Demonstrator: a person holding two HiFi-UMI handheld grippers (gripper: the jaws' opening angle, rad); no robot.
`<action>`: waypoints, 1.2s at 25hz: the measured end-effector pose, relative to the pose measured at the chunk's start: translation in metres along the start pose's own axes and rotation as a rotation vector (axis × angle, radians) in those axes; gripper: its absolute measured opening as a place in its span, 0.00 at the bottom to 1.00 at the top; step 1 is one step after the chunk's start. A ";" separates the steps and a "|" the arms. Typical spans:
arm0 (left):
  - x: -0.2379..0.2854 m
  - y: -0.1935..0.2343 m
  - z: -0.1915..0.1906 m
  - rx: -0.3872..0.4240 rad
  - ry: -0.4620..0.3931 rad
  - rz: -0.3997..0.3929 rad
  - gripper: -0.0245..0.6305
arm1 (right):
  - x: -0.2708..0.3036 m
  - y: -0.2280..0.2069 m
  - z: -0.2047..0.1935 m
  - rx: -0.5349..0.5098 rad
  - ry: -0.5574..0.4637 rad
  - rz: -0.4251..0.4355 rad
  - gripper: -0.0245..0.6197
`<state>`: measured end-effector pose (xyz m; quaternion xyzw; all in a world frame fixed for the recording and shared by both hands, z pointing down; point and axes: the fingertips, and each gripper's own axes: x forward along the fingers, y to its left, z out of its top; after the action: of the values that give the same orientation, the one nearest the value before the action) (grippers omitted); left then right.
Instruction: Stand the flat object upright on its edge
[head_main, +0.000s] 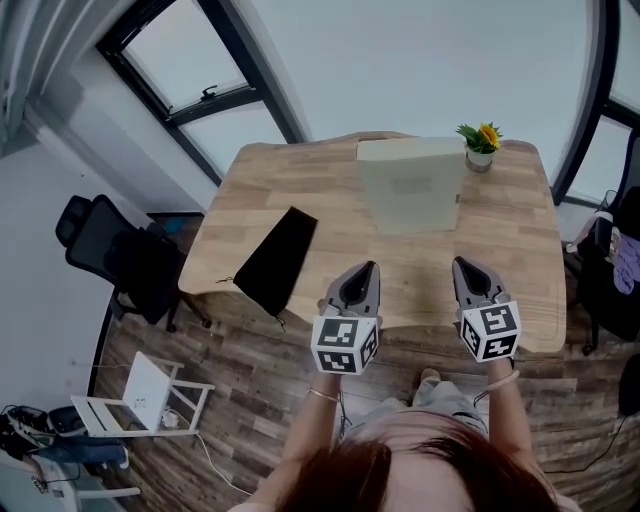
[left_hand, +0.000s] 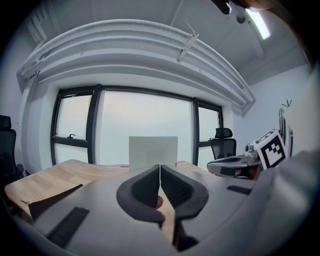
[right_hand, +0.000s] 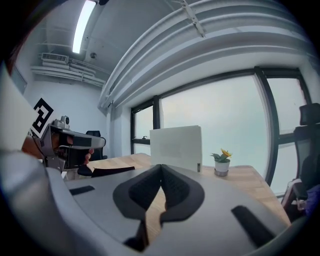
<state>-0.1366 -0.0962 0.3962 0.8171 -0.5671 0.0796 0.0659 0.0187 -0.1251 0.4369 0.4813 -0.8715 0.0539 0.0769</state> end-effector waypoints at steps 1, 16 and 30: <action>-0.003 0.000 0.001 0.001 -0.005 -0.002 0.06 | -0.003 0.003 0.002 -0.002 -0.002 -0.006 0.04; -0.054 -0.012 0.011 0.026 -0.057 -0.013 0.06 | -0.049 0.034 0.022 -0.015 -0.046 -0.034 0.04; -0.101 -0.030 0.014 0.043 -0.102 -0.033 0.06 | -0.096 0.060 0.035 -0.020 -0.096 -0.069 0.04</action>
<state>-0.1425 0.0037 0.3618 0.8306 -0.5543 0.0491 0.0208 0.0150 -0.0192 0.3830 0.5123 -0.8576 0.0194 0.0418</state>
